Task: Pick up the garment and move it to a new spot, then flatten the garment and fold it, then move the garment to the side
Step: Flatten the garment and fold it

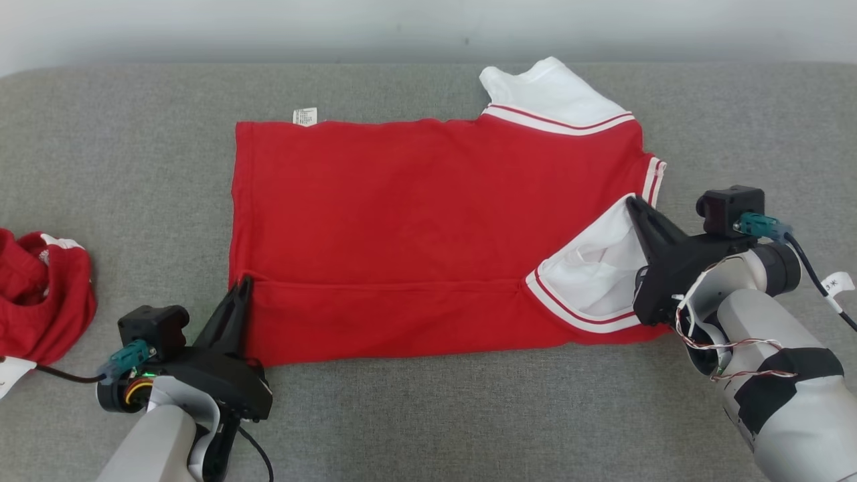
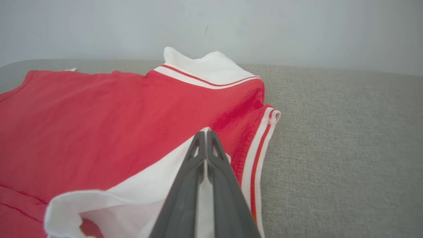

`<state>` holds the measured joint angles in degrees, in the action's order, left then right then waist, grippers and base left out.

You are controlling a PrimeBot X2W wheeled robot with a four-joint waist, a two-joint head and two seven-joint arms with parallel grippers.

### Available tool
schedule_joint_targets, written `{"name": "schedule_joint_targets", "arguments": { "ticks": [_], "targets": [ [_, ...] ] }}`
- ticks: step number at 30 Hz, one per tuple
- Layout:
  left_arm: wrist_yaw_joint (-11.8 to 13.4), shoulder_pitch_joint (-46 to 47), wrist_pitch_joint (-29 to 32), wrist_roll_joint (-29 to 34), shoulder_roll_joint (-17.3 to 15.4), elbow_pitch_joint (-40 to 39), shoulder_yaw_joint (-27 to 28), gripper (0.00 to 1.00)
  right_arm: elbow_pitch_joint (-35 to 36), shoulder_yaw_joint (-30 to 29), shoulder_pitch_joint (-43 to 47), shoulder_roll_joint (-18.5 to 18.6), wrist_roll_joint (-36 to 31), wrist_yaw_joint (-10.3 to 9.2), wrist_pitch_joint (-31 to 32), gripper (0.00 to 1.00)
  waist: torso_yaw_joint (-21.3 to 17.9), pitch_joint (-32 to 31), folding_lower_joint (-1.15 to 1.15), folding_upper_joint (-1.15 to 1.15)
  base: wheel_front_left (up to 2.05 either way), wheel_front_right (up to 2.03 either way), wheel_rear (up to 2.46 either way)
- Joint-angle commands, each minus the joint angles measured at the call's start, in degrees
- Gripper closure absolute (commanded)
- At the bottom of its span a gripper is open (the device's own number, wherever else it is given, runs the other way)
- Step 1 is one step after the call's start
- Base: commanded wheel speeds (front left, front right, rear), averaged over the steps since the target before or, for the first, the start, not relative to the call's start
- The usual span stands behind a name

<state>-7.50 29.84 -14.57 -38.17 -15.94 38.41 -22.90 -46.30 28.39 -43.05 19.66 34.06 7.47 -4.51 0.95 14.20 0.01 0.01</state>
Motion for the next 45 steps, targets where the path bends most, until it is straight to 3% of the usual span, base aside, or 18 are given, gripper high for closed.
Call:
{"name": "schedule_joint_targets", "arguments": {
  "ticks": [1,8,15,23,31,32,34,35,36,39,45],
  "targets": [
    [0.0,0.7,-0.5,-0.1,-0.2,0.3,-0.1,0.0,-0.7,0.2,-0.5,-0.5,0.6,0.07,-0.9,0.0,-0.2,-0.5,-0.01,-0.01,0.0,0.0,0.0],
    [0.0,-3.8,-0.6,1.5,-0.3,-3.0,3.8,0.0,-2.3,2.3,2.2,1.5,1.8,0.07,-9.1,0.0,-1.0,-3.5,-0.01,-0.01,0.0,0.0,0.0],
    [0.0,-11.0,-0.7,6.0,1.5,-8.9,8.1,0.0,3.3,-0.8,10.2,4.1,2.8,0.07,-10.7,0.0,-1.2,-3.9,-0.01,-0.01,0.0,0.0,0.0],
    [0.0,-15.1,-0.7,9.3,4.0,-10.5,10.7,0.0,9.0,-3.8,19.1,2.5,-1.4,0.07,-10.7,0.0,-1.5,-2.2,-0.01,-0.01,0.0,0.0,0.0],
    [0.0,-13.6,-0.7,9.4,4.8,-7.1,11.1,0.0,6.6,-3.8,19.2,1.2,-5.0,0.07,-10.7,0.0,-1.5,-1.6,-0.01,-0.01,0.0,0.0,0.0],
    [0.0,-13.1,-0.7,9.2,5.0,-6.7,11.1,0.0,6.2,-3.8,18.9,1.1,-5.2,0.07,-10.7,0.03,-1.4,-1.6,-0.01,-0.01,0.0,0.0,0.0],
    [0.0,-12.7,-0.7,8.5,5.3,-5.5,11.0,0.0,5.5,-3.8,18.7,0.8,-5.4,0.07,-10.6,1.0,-1.4,-1.5,-0.01,-0.01,0.0,0.0,0.0],
    [0.0,-12.4,-0.7,8.3,5.5,-4.7,10.9,0.06,5.2,-3.8,18.8,0.6,-5.3,0.07,-10.6,1.0,-1.3,-1.5,-0.01,-0.01,0.0,0.0,0.0],
    [0.0,-12.1,-0.7,8.0,5.5,-4.1,10.8,0.5,5.0,-3.8,18.9,0.6,-5.3,0.07,-10.6,1.0,-1.3,-1.5,-0.01,-0.01,0.0,0.0,0.0],
    [0.0,-11.3,-0.7,7.4,5.7,-2.2,10.3,1.0,4.0,-4.1,19.0,0.4,-5.1,0.07,-10.6,1.0,-1.4,-1.9,-0.01,-0.01,0.0,0.0,0.0],
    [0.0,-12.8,-0.7,6.4,4.8,-0.6,9.0,1.0,5.4,-6.6,21.8,0.2,-2.9,0.07,-10.6,1.0,-1.5,-4.5,-0.01,-0.01,0.0,0.0,0.0]
  ]
}}
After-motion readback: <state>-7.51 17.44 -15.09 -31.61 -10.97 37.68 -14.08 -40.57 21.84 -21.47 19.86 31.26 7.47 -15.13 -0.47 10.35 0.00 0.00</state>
